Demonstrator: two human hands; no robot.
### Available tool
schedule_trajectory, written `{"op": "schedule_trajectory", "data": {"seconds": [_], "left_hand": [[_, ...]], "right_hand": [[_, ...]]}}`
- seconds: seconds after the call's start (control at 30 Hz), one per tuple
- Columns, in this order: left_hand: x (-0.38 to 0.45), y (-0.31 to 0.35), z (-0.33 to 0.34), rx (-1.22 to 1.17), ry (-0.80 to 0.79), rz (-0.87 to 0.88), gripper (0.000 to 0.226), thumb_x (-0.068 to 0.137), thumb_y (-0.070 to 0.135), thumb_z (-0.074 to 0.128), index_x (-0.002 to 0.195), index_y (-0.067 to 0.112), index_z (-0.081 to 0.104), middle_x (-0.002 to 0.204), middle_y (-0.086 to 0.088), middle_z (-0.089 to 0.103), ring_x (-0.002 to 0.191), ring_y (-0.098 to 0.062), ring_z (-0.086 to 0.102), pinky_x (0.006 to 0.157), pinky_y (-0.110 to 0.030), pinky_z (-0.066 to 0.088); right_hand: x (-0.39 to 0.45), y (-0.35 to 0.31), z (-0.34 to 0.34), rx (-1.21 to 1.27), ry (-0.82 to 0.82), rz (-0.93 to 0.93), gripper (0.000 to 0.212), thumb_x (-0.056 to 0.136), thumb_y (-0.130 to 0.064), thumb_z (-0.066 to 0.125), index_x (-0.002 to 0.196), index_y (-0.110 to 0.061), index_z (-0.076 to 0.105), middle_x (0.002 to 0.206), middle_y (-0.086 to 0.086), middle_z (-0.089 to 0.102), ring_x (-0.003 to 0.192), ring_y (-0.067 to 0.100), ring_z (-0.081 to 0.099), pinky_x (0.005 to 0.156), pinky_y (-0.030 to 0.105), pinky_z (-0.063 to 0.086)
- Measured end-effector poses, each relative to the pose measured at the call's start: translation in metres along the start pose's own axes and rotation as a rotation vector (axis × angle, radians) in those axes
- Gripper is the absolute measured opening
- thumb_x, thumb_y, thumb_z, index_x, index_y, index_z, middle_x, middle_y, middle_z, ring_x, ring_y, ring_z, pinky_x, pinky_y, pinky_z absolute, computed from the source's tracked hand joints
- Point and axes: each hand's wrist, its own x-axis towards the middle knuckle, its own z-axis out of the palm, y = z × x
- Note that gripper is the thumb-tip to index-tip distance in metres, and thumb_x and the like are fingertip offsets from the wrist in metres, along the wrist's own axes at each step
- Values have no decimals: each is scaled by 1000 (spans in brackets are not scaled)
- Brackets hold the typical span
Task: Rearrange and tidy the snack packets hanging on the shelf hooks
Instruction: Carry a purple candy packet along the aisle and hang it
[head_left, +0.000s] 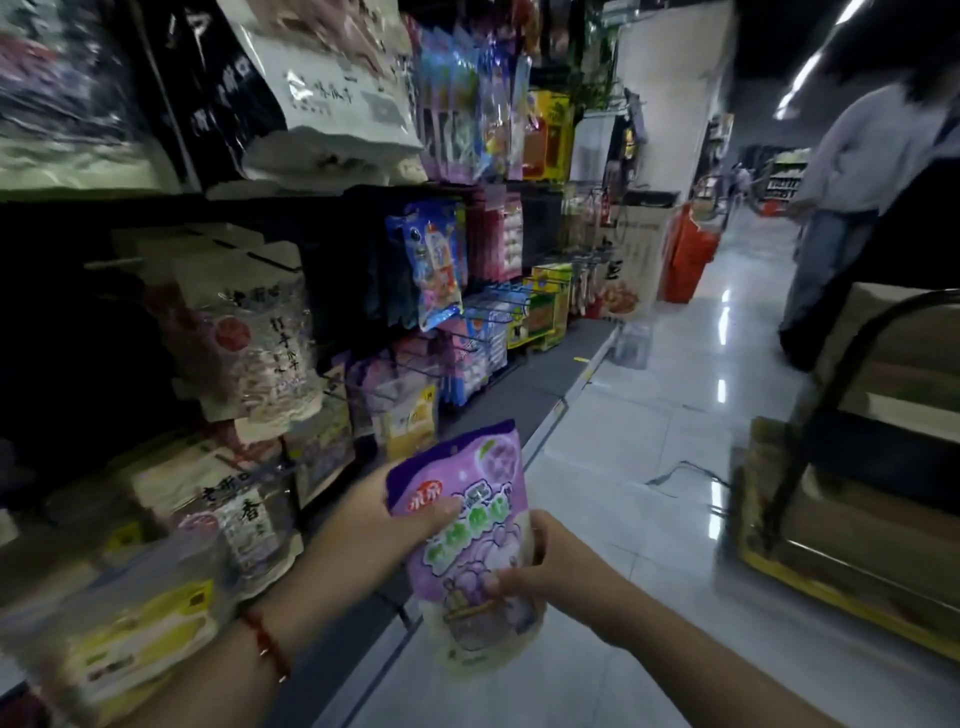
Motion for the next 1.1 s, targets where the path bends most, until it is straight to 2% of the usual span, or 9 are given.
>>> {"op": "schedule_trajectory", "data": {"seconds": [0.13, 0.27, 0.47, 0.53, 0.6, 0.73, 0.93, 1.0, 1.1], "left_hand": [[70, -38, 16, 378, 49, -5, 18, 88, 37, 68, 84, 19, 65, 75, 0, 69, 66, -8, 64, 58, -26, 46], [123, -75, 26, 638, 47, -39, 21, 97, 39, 52, 86, 22, 58, 76, 5, 64, 71, -10, 60, 65, -31, 48], [184, -107, 39, 949, 59, -147, 39, 101, 51, 35, 73, 23, 35, 66, 4, 45, 75, -19, 55, 64, -36, 40], [198, -106, 39, 988, 53, -210, 40, 101, 51, 35, 72, 23, 32, 67, 4, 40, 81, -20, 57, 67, -35, 39], [206, -101, 39, 989, 76, -235, 39, 101, 48, 35, 71, 23, 31, 69, 5, 38, 86, -17, 57, 69, -34, 40], [215, -98, 34, 968, 165, -254, 39, 101, 48, 36, 72, 21, 34, 71, 4, 38, 87, -16, 56, 69, -33, 40], [204, -98, 25, 940, 253, -230, 35, 98, 55, 36, 86, 26, 51, 80, 6, 52, 80, -11, 53, 71, -31, 46], [197, -98, 24, 912, 276, -248, 33, 97, 56, 35, 91, 29, 54, 82, 7, 53, 82, -10, 54, 73, -30, 47], [194, -102, 23, 874, 267, -267, 35, 97, 57, 36, 100, 30, 58, 86, 8, 55, 85, -10, 56, 76, -33, 48]], "right_hand": [[75, 45, -35, -110, -27, 59, 65, 66, -15, 89, 118, -19, 51, 103, -9, 74, 93, 8, 71, 81, 27, 58], [156, 71, -45, -213, -159, 51, 74, 62, -28, 91, 123, -28, 50, 115, -13, 70, 105, 8, 67, 95, 33, 53], [268, 86, -74, -544, -414, 59, 67, 77, -22, 82, 130, -37, 44, 129, -18, 53, 114, 0, 49, 91, 9, 39], [304, 80, -91, -738, -347, 38, 76, 82, -16, 77, 145, -16, 35, 143, 0, 45, 122, 9, 44, 92, 4, 31], [347, 70, -108, -872, -201, -38, 88, 84, -18, 74, 152, -8, 21, 155, 11, 30, 139, 21, 34, 107, 16, 24], [436, 35, -121, -913, -6, -203, 97, 86, -25, 72, 156, -11, 7, 162, 10, 12, 147, 27, 21, 112, 36, 29], [520, 7, -113, -949, 15, -385, 90, 93, -25, 63, 157, -21, 0, 164, 4, -3, 148, 30, 19, 111, 40, 33], [534, 5, -110, -983, -26, -395, 85, 95, -21, 62, 157, -18, 4, 164, 6, 3, 147, 31, 22, 112, 42, 34], [551, 4, -106, -999, -51, -370, 58, 94, -20, 63, 146, -15, 38, 143, 16, 43, 126, 35, 49, 98, 42, 45]]}}
